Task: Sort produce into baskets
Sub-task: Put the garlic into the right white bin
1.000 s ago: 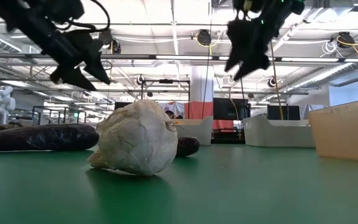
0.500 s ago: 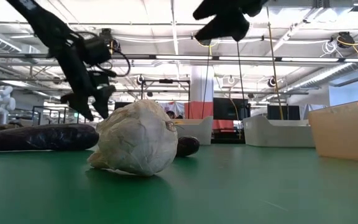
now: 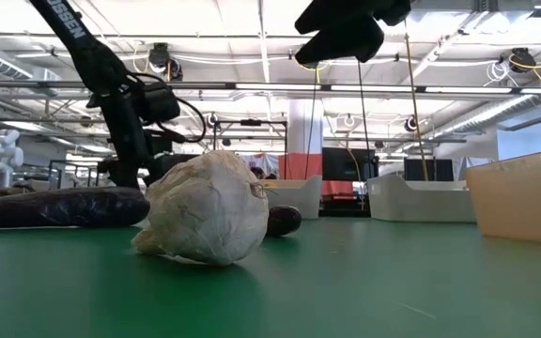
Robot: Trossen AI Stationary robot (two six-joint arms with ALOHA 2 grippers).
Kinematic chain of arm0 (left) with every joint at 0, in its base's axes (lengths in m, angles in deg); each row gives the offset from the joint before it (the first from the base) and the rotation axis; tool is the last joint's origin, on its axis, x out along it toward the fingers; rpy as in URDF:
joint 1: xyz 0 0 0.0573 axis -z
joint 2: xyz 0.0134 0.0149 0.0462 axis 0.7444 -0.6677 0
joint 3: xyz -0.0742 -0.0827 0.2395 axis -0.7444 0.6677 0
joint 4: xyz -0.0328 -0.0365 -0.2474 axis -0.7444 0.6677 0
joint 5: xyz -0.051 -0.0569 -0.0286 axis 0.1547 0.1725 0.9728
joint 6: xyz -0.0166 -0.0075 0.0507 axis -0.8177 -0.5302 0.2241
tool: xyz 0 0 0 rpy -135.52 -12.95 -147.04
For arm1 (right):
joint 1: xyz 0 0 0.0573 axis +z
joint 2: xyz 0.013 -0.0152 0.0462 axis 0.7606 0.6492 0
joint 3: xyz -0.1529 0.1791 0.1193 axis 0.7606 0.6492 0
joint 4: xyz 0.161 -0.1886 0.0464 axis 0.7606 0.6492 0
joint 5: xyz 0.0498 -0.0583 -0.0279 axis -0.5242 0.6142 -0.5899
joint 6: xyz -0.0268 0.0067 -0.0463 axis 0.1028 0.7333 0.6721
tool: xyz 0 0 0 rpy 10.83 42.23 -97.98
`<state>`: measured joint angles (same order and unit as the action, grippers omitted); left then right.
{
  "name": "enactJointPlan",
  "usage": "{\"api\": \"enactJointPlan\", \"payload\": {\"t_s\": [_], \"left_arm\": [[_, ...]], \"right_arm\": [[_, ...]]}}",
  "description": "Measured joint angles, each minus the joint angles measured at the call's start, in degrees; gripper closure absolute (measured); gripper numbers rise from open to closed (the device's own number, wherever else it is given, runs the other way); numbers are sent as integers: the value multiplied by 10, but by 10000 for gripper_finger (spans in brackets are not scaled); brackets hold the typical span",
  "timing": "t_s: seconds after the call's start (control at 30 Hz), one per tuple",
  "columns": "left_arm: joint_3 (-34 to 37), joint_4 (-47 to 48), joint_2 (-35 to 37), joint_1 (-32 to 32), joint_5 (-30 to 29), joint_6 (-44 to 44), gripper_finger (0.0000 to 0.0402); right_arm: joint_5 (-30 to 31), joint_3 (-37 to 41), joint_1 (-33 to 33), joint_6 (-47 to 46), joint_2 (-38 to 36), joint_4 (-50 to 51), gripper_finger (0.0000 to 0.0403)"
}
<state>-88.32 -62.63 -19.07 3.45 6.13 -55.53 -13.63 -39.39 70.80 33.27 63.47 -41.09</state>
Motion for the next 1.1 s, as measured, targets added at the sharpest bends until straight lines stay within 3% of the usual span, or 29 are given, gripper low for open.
{"api": "enactJointPlan", "payload": {"t_s": [0.7, 1.1], "left_arm": [[0, -7, -41, -3, 3, -3, 254], [1, 0, -24, 0, 14, 0, 273]], "right_arm": [[-4, 0, 2, -7, 11, 0, 129], [-5, 0, 2, -7, 11, 1, 129]]}}
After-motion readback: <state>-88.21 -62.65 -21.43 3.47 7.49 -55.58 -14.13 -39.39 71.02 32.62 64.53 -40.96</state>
